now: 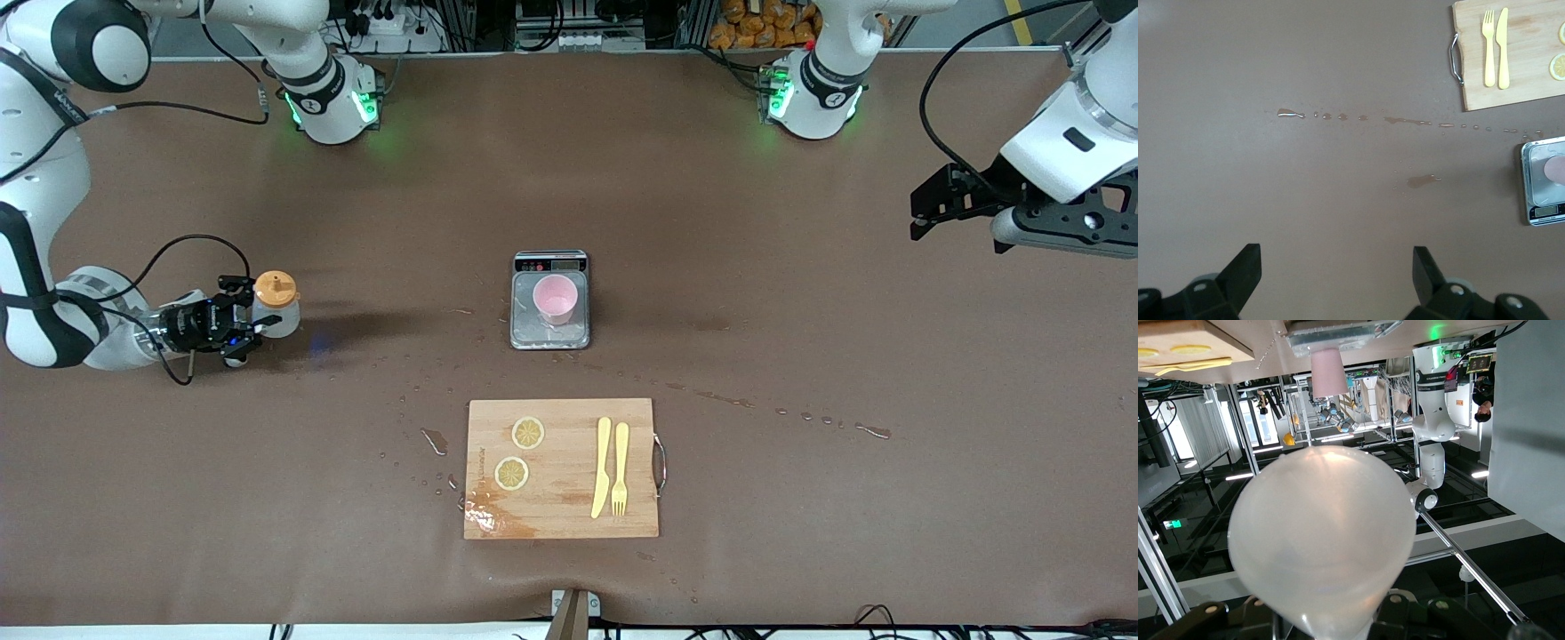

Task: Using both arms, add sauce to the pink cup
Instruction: 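Carry the bottle back and lower it onto the table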

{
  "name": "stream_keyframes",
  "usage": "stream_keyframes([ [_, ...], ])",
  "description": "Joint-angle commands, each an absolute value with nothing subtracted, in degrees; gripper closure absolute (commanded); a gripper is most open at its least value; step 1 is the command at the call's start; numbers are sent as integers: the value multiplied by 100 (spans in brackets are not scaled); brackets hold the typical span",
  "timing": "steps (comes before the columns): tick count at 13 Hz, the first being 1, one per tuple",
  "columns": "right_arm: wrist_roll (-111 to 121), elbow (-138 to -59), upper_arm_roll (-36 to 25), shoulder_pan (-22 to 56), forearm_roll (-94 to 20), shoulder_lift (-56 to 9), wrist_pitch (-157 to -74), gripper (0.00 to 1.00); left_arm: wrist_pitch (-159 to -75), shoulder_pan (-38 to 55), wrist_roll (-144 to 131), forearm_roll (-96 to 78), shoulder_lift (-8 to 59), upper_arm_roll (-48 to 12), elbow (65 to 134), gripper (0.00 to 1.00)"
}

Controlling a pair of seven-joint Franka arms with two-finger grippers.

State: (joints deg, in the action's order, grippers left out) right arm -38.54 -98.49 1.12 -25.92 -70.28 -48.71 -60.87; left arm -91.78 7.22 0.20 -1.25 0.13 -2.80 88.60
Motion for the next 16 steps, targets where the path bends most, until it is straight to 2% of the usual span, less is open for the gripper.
stream_keyframes([
  [1, -3657, -9747, 229, -2821, -6899, -5009, -5889, 51, -9097, 703, -9, 9, 26, -308, 8807, 0],
  [3, -3551, -9738, 229, -2839, -6891, -5071, -5889, 51, -9097, 712, -17, 9, 26, -308, 8824, 0],
  [4, -3551, -9738, 220, -2839, -6873, -5089, -5889, 44, -9097, 729, -18, 9, 26, -308, 8824, 0],
  [13, -3568, -9650, 220, -2927, -6706, -5115, -5889, 41, -9097, 703, 9, 9, 62, -299, 8824, 0],
  [14, -3647, -9607, 220, -2927, -6706, -5107, -5889, 34, -9097, 703, 0, 9, 62, -299, 8824, 0],
  [16, -3996, -9135, 220, -2874, -6270, -5045, -5932, 0, -9097, 703, 9, 9, 62, -299, 8815, 0],
])
